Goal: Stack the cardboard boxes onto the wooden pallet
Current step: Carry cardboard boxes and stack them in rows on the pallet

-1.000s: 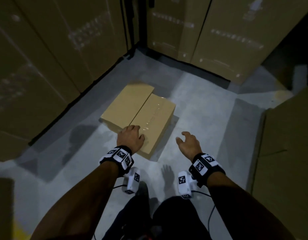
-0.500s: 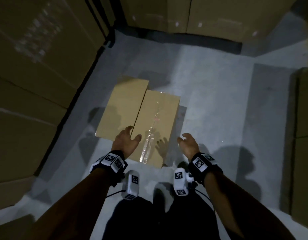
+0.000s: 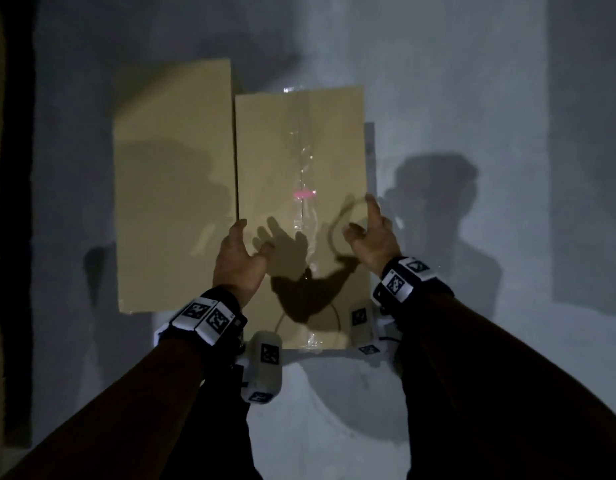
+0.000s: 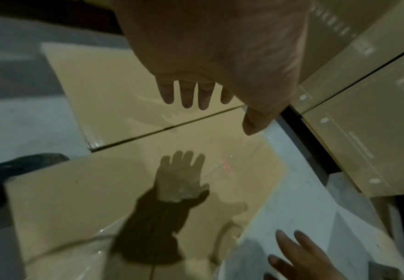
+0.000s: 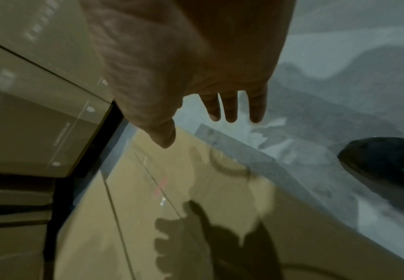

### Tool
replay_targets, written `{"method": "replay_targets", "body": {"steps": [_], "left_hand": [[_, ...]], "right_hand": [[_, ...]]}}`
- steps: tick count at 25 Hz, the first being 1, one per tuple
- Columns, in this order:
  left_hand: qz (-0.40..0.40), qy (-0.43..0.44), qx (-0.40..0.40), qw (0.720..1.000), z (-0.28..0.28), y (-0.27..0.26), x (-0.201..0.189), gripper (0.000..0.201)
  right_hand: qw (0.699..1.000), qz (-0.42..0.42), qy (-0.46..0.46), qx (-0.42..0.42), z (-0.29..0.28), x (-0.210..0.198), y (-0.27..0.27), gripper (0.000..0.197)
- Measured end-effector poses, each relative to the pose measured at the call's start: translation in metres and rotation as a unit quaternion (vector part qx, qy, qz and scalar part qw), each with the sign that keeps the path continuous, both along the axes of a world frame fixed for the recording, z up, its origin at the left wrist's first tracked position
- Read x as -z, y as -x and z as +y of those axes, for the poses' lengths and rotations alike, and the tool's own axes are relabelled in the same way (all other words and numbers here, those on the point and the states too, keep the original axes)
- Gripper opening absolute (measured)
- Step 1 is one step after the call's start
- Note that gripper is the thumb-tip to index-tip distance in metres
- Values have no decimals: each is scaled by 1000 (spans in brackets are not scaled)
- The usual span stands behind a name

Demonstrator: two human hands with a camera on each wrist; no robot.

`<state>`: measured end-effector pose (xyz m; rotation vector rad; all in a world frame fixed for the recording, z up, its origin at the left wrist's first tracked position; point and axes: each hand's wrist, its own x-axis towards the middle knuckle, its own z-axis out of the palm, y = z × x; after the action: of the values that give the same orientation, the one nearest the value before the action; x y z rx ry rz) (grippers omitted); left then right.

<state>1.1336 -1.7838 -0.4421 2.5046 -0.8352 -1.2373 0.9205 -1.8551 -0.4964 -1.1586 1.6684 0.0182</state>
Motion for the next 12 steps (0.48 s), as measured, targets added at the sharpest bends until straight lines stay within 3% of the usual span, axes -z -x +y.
{"method": "replay_targets", "body": {"steps": [3, 5, 8, 12], "left_hand": [[-8, -9, 4, 1000, -7, -20, 48, 68], [-12, -4, 8, 1000, -12, -24, 57, 70], [-26, -11, 32, 999, -14, -22, 70, 71], [5, 6, 20, 1000, -17, 9, 70, 89]], "right_hand": [[998, 22, 51, -19, 0, 52, -21, 77], [996, 10, 80, -47, 4, 62, -13, 83], [996, -29, 82, -19, 4, 74, 4, 89], [995, -71, 65, 12, -5, 72, 34, 104]]}}
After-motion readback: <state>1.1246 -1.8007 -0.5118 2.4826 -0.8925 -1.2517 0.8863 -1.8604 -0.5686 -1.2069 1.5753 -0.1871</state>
